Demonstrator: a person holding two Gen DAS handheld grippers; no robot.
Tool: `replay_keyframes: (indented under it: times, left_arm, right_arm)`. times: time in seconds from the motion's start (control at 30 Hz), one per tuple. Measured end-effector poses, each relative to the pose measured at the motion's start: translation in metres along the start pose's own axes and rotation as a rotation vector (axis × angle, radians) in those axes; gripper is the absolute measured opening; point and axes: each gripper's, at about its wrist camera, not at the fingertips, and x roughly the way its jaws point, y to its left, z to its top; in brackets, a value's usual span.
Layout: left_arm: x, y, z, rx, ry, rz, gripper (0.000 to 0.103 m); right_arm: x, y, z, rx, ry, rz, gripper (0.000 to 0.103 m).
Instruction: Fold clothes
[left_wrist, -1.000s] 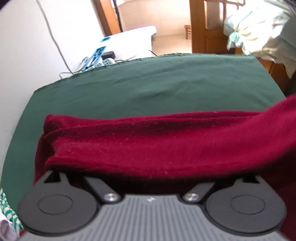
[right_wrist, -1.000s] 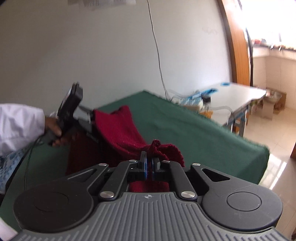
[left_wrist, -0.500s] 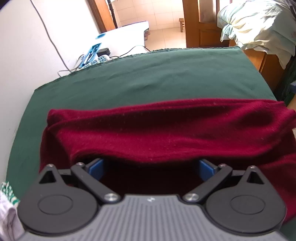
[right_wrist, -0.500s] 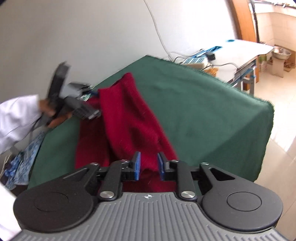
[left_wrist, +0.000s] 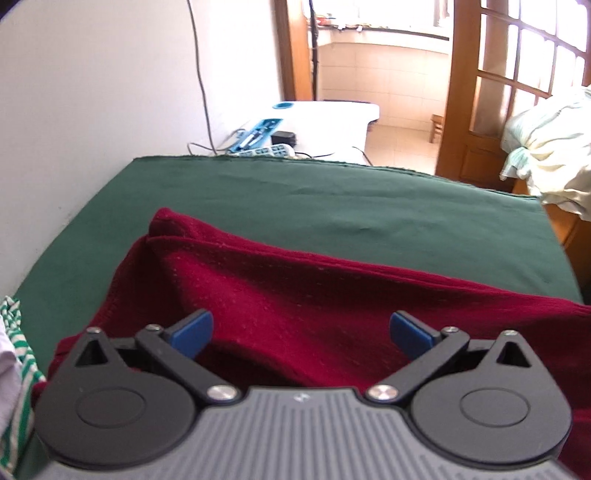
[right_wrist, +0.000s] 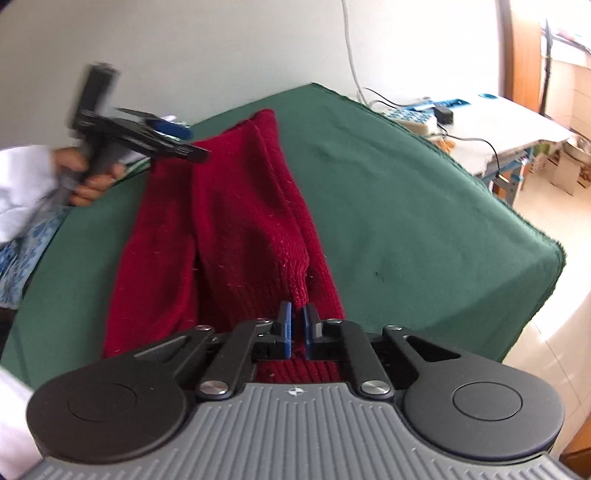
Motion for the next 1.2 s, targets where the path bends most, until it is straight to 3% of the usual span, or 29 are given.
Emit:
replay_keyframes:
  times: [0.17, 0.27, 0.37, 0.4, 0.43, 0.5, 0.57, 0.63, 0.7, 0.93, 1.1, 1.17, 1.2]
  left_arm:
    - [0.024, 0.003, -0.01, -0.008, 0.006, 0.026, 0.102]
    - [0.015, 0.005, -0.006, -0.036, -0.023, 0.03, 0.102]
    - [0.001, 0.004, 0.003, -0.098, -0.105, 0.032, 0.102]
    - [0.004, 0.002, 0.004, -0.126, -0.105, 0.02, 0.102]
    - [0.007, 0.001, 0.005, -0.153, -0.104, 0.007, 0.102]
    - [0.02, -0.005, 0.003, -0.189, -0.076, 0.004, 0.102]
    - [0.036, -0.011, -0.003, -0.193, -0.019, 0.056, 0.102]
    - [0.042, -0.016, -0.007, -0.215, -0.014, 0.093, 0.102]
    - [0.04, -0.019, -0.003, -0.256, -0.02, 0.116, 0.102]
    - [0.032, -0.035, 0.014, -0.395, -0.01, 0.235, 0.102]
    - [0.027, -0.057, 0.023, -0.432, -0.034, 0.211, 0.102]
    - [0.032, -0.063, 0.025, -0.426, -0.027, 0.195, 0.102]
    - [0.039, -0.064, 0.024, -0.43, -0.009, 0.181, 0.102]
  right_arm:
    - [0.011, 0.011, -0.003, -0.142, 0.101, -0.048, 0.008]
    - [-0.005, 0.007, 0.021, -0.141, 0.035, -0.042, 0.022]
    - [-0.015, -0.01, 0.062, -0.051, -0.088, 0.07, 0.029]
    - [-0.007, -0.015, 0.078, -0.031, -0.107, 0.115, 0.036]
    - [0.003, -0.02, 0.094, -0.015, -0.119, 0.157, 0.037]
    - [0.038, -0.027, 0.128, -0.005, -0.095, 0.22, 0.035]
    - [0.078, -0.03, 0.163, -0.012, -0.078, 0.27, 0.028]
    - [0.117, -0.028, 0.196, -0.033, -0.076, 0.308, 0.021]
    - [0.159, -0.022, 0.229, -0.058, -0.063, 0.35, 0.02]
    - [0.281, 0.003, 0.283, -0.076, 0.087, 0.457, 0.022]
    - [0.347, 0.013, 0.306, -0.066, 0.183, 0.525, 0.024]
    - [0.357, 0.016, 0.309, -0.069, 0.201, 0.556, 0.02]
    - [0.361, 0.017, 0.311, -0.073, 0.211, 0.567, 0.012]
